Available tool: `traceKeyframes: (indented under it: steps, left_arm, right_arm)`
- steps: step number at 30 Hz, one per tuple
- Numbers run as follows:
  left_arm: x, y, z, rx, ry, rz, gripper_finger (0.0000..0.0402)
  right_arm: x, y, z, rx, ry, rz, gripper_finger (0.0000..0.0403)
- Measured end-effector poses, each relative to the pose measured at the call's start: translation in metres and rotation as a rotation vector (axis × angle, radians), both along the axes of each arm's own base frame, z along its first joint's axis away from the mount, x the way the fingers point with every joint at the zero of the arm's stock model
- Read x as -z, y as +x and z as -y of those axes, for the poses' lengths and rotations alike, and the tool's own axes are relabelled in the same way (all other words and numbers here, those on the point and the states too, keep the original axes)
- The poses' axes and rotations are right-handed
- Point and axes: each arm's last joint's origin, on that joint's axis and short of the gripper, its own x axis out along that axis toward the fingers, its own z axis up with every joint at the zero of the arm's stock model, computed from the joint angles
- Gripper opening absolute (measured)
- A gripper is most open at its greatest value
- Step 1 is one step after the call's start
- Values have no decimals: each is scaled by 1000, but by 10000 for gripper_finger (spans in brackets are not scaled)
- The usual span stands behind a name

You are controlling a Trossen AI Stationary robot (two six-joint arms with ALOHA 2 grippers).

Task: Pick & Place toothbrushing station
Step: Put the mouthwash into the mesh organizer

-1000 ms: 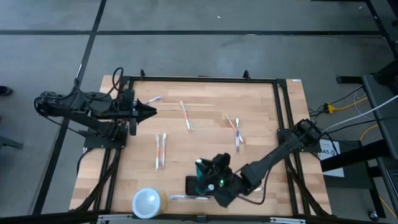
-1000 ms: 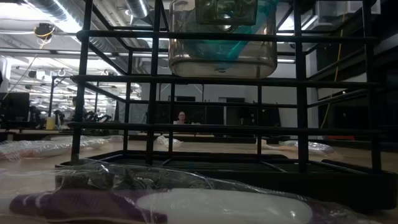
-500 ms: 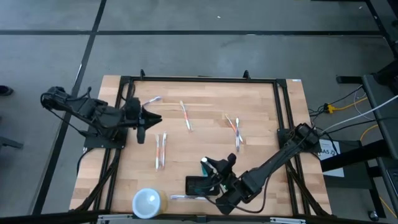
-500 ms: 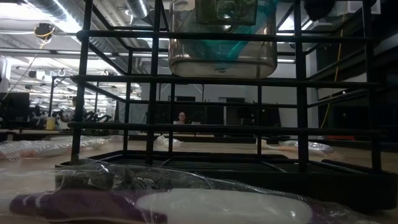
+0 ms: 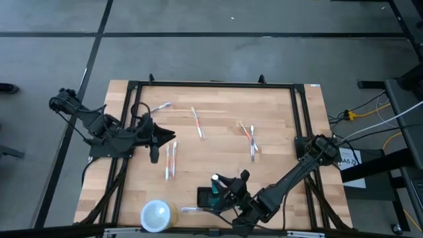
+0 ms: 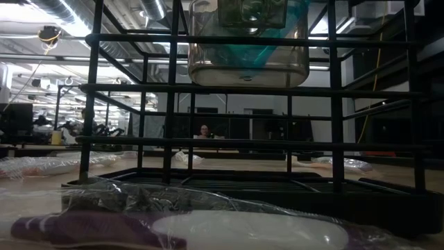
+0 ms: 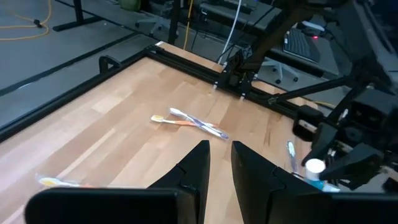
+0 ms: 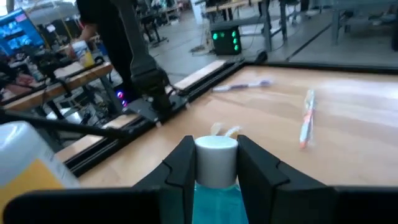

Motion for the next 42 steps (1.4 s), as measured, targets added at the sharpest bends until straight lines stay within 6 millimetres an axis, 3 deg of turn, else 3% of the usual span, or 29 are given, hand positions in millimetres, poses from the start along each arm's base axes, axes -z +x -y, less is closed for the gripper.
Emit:
traceKeyframes:
  steps: [10, 20, 30, 42]
  left_arm:
    - [-2, -6, 11, 6, 13, 38, 61]
    - [-3, -9, 15, 12, 3, 52, 61]
    - [-4, -9, 16, 17, -6, 63, 61]
    - [-4, -10, 18, 29, -7, 64, 61]
  right_arm:
    - [14, 5, -6, -26, 14, -13, 87]
    - [15, 5, -9, -55, 5, -35, 87]
    - [38, 9, -12, -43, 10, -42, 87]
    - [37, 13, -6, -14, -25, -46, 87]
